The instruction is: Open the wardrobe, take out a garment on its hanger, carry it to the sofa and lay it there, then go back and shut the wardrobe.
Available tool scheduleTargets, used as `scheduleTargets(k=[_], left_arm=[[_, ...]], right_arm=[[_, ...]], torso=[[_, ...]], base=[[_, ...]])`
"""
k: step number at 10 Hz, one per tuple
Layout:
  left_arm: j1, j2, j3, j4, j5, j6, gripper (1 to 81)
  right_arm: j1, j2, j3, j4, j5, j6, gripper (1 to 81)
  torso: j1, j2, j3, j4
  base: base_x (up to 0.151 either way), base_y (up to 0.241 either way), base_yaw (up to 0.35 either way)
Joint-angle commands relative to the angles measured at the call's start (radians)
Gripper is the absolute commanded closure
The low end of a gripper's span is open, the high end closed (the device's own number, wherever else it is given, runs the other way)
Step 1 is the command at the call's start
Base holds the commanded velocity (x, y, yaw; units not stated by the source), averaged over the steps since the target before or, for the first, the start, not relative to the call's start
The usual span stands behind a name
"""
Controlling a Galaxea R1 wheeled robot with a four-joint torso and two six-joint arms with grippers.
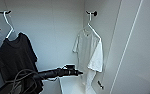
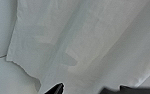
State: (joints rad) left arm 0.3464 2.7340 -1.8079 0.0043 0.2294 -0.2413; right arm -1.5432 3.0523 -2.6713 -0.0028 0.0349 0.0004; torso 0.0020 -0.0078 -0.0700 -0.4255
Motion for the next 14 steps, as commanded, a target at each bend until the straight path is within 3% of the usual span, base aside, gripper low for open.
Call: scheduleTargets(k=[1,4,7,14], left_arm=[[-0.352,-0.016,0.039,-0.148,0.002,-0.052,1.0],[-0.453,0.084,-0.131,-0.225,0.030,-0.053,1.0],[-0.559,0.107,-0.194,-0.309,0.027,-0.055,1.0],[-0.753,0.142,-0.318,-0.627,0.005,-0.059,1.0]], right_arm=[[0.030,-0.001,0.004,0.009,-0.053,0.001,1.0],[0.027,0.005,0.008,0.009,-0.053,0.001,1.0],[0.025,0.010,0.010,0.006,-0.052,0.001,1.0],[0.019,0.024,0.005,0.009,-0.036,0.003,1.0]], torso=[[0.000,0.000,0.000,0.000],[0.000,0.000,0.000,0.000],[0.000,0.000,0.000,0.000],[0.001,0.001,-0.001,0.000]], base=[[0.000,0.000,0.000],[0.000,0.000,0.000],[0.000,0.000,0.000],[0.000,0.000,0.000]])
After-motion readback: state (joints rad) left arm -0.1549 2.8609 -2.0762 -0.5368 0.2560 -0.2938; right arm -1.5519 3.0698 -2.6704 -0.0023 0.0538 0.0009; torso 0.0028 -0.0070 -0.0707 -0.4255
